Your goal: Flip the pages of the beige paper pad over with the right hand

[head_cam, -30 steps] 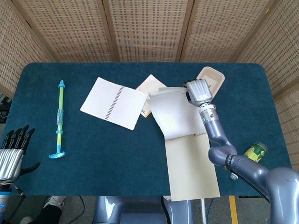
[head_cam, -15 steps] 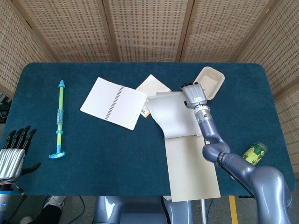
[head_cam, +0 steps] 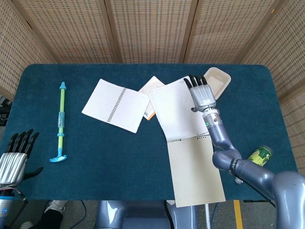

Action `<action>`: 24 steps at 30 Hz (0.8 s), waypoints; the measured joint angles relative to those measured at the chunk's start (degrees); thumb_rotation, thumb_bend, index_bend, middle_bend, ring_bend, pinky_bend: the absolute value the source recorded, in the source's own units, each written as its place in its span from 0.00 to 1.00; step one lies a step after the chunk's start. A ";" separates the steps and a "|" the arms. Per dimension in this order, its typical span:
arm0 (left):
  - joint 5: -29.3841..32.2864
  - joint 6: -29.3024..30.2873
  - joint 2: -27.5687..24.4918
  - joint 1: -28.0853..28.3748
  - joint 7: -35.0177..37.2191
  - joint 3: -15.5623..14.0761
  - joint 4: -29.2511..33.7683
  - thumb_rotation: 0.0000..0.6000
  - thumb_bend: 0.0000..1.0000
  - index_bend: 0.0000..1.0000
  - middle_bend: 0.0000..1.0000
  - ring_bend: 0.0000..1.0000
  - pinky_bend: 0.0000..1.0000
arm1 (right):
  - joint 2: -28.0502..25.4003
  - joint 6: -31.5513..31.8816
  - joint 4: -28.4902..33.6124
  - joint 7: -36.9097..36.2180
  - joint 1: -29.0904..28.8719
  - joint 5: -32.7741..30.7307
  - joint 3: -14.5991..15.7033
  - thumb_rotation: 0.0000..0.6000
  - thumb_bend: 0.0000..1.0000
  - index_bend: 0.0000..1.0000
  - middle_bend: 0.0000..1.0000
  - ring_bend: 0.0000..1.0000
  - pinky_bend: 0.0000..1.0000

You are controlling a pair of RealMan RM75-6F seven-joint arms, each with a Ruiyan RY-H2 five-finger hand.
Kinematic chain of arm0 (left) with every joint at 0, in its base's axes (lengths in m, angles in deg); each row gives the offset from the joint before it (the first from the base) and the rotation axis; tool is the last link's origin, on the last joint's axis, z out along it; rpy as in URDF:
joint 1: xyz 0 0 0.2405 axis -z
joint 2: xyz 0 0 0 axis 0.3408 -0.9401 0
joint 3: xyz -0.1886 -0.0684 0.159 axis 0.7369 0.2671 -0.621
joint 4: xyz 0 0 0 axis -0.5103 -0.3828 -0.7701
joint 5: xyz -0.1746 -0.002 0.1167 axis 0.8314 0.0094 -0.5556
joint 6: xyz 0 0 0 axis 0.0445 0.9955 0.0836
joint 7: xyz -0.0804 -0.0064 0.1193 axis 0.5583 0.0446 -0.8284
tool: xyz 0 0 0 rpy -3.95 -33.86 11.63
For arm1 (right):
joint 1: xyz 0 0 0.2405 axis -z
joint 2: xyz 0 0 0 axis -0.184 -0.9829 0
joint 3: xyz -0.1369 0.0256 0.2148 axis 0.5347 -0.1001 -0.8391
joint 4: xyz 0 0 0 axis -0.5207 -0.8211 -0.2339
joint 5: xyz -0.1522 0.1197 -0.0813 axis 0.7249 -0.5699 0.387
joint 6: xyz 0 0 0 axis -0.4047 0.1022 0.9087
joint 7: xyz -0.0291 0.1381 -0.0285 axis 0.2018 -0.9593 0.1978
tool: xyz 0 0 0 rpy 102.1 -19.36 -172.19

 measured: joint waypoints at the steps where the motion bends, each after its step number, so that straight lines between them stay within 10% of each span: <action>1: -0.12 0.00 -0.04 0.00 -0.03 -0.07 0.08 1.00 0.03 0.00 0.00 0.00 0.00 | -1.00 0.70 1.99 0.13 0.64 0.14 0.17 1.00 0.11 0.00 0.00 0.00 0.08; 12: -1.64 0.89 -0.94 -0.54 -0.02 -0.92 1.26 1.00 0.04 0.00 0.00 0.00 0.00 | -14.27 19.02 26.40 0.23 15.07 9.56 7.00 1.00 0.11 0.00 0.00 0.00 0.07; 24: -2.55 1.60 -1.77 -1.20 1.39 -1.57 1.49 1.00 0.03 0.00 0.00 0.00 0.00 | -18.29 41.02 34.10 -5.78 35.34 26.74 20.29 1.00 0.11 0.00 0.00 0.00 0.00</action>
